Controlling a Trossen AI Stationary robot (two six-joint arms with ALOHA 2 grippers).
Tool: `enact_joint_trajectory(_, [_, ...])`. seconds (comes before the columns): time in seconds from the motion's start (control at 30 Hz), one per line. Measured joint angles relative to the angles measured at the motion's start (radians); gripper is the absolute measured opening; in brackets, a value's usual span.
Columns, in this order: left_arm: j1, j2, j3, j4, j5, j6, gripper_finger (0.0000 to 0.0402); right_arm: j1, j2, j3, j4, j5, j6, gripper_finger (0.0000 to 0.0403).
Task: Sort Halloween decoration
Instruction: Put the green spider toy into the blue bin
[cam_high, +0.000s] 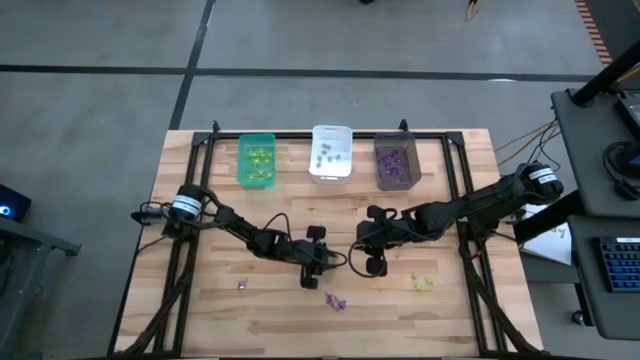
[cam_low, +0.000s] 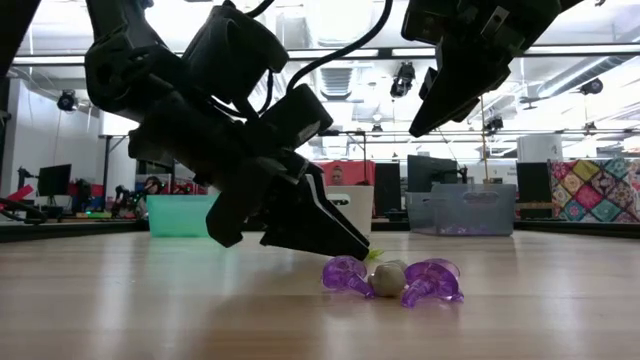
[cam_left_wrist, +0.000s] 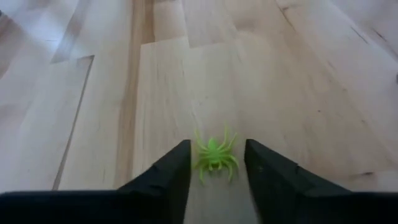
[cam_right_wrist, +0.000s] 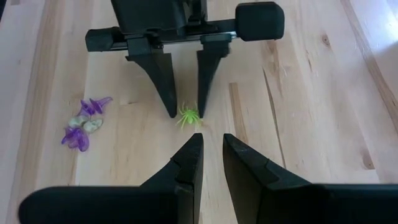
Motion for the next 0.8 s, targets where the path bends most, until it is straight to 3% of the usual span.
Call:
enact_joint_trajectory(0.17, [0.0, 0.0, 0.0, -0.003, 0.002, 0.0, 0.0082, 0.0, 0.0, 0.0, 0.0, 0.0, 0.0, 0.0054])
enact_joint_trajectory(0.37, [0.0, -0.005, 0.0, -0.01, 0.0, 0.004, 0.0046, 0.0, 0.0, 0.0, 0.0, 0.0, 0.0, 0.0054])
enact_joint_trajectory(0.8, [0.004, -0.099, -0.005, -0.09, -0.018, 0.055, 0.0037, 0.0, 0.0, 0.0, 0.0, 0.0, 0.0, 0.0054])
